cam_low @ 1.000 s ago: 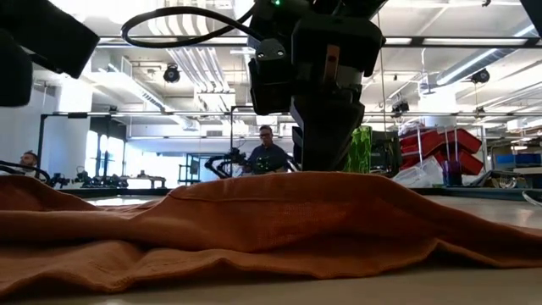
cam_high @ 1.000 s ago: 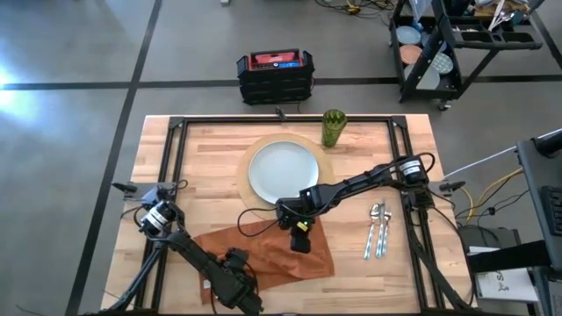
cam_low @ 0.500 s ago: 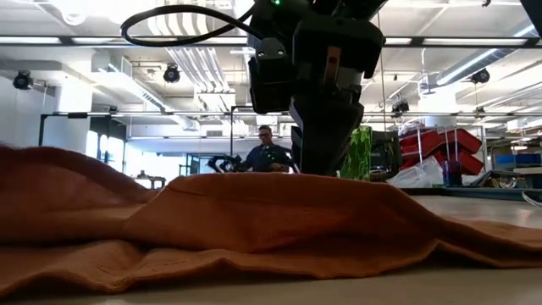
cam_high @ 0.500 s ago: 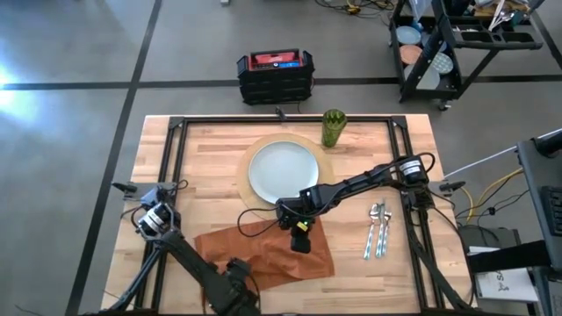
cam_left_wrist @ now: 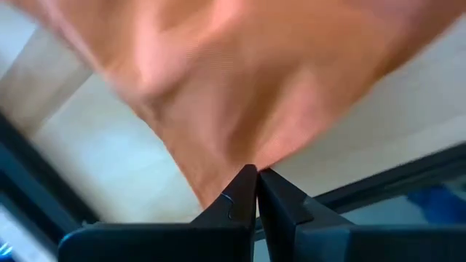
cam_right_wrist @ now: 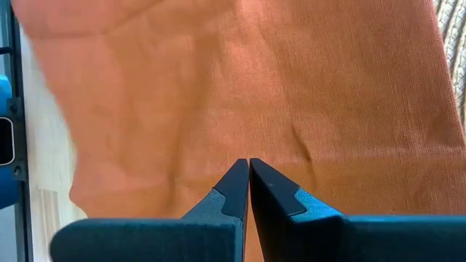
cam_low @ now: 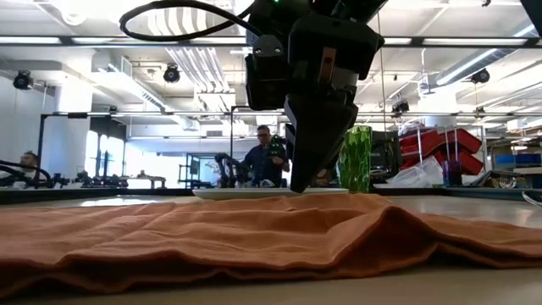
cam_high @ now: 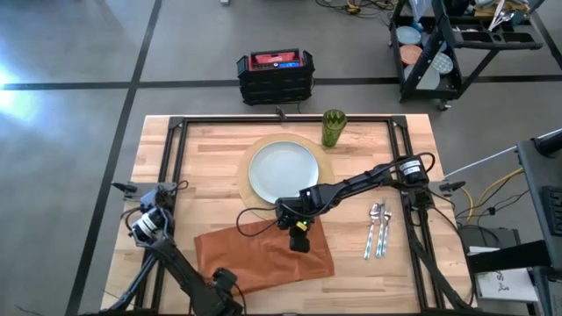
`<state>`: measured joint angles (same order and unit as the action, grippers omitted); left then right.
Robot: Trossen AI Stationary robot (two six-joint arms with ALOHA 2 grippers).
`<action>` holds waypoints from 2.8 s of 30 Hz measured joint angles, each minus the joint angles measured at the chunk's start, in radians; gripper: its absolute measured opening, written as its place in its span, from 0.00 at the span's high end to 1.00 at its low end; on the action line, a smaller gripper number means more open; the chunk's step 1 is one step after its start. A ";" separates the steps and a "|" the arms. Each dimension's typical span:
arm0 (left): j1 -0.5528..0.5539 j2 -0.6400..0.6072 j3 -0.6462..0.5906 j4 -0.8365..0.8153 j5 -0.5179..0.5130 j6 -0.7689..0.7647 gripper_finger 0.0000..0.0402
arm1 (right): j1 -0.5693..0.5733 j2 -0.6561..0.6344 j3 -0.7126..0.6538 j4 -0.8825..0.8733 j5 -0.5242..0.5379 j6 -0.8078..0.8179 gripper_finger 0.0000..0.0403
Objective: Set table place
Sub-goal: Fold the orange table napkin
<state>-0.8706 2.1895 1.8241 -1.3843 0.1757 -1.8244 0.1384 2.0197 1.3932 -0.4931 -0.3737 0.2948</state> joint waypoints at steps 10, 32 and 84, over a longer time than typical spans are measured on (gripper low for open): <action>-0.012 0.000 -0.013 0.027 0.014 -0.003 1.00 | 0.012 0.000 -0.001 -0.002 0.000 0.009 1.00; -0.082 -0.049 0.039 -0.067 -0.145 -0.325 0.52 | 0.032 -0.053 0.078 0.003 -0.018 -0.054 0.83; 0.009 -0.111 -0.315 0.243 -0.050 -0.242 0.81 | 0.034 0.064 0.091 -0.082 0.113 -0.059 0.93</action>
<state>-0.8614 2.0780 1.5095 -1.1415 0.1257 -2.0660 0.1722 2.0838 1.4840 -0.5747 -0.2604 0.2356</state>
